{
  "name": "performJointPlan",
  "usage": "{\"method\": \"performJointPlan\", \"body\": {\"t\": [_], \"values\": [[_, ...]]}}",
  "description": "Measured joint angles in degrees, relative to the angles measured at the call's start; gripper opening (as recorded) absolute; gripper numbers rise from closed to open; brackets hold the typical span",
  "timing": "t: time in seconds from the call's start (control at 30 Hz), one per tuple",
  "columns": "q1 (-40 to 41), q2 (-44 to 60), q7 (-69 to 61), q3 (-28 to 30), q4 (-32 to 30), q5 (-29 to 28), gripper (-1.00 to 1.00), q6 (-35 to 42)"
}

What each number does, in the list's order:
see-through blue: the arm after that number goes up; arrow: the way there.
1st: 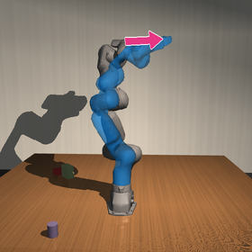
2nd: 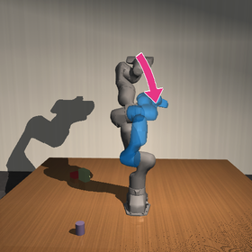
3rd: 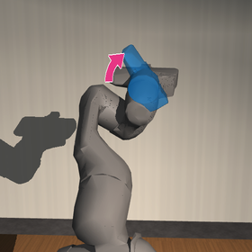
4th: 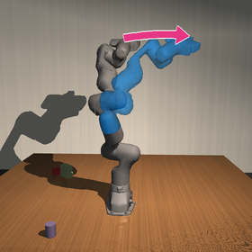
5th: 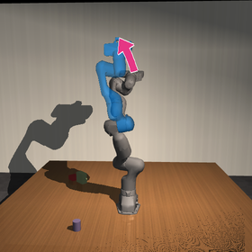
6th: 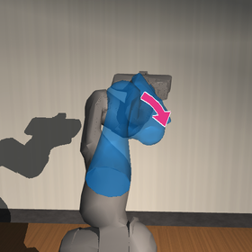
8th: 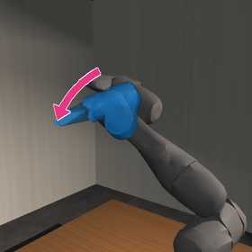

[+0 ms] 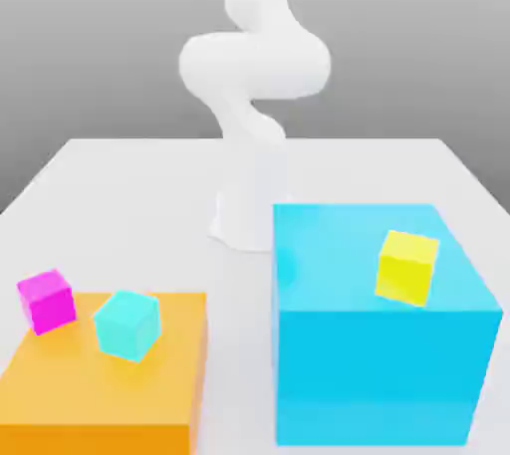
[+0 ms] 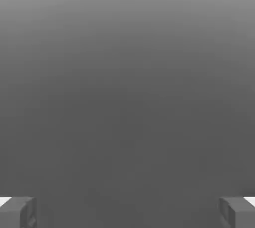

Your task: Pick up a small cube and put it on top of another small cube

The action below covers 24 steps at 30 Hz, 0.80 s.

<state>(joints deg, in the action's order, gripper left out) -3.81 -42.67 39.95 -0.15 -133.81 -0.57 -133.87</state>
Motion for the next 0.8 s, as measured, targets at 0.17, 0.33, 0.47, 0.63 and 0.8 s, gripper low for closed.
{"method": "performJointPlan", "body": {"t": [0.17, 0.33, 0.47, 0.63, 0.8], "values": [[-7.61, 6.49, -12.28, -0.29, -4.16, -0.88, 0.0, -4.3], [-14.77, 12.78, -24.42, -0.6, -8.17, -1.42, 0.0, -8.42], [-20.37, 17.81, -34.26, -0.91, -11.38, -1.65, 0.0, -11.73], [-26.34, 24.07, -47.13, -2.35, -15.4, -1.15, 0.0, -15.89], [-32.42, 30.32, -59.97, -3.78, -19.42, -0.7, 0.0, -20.04]]}}
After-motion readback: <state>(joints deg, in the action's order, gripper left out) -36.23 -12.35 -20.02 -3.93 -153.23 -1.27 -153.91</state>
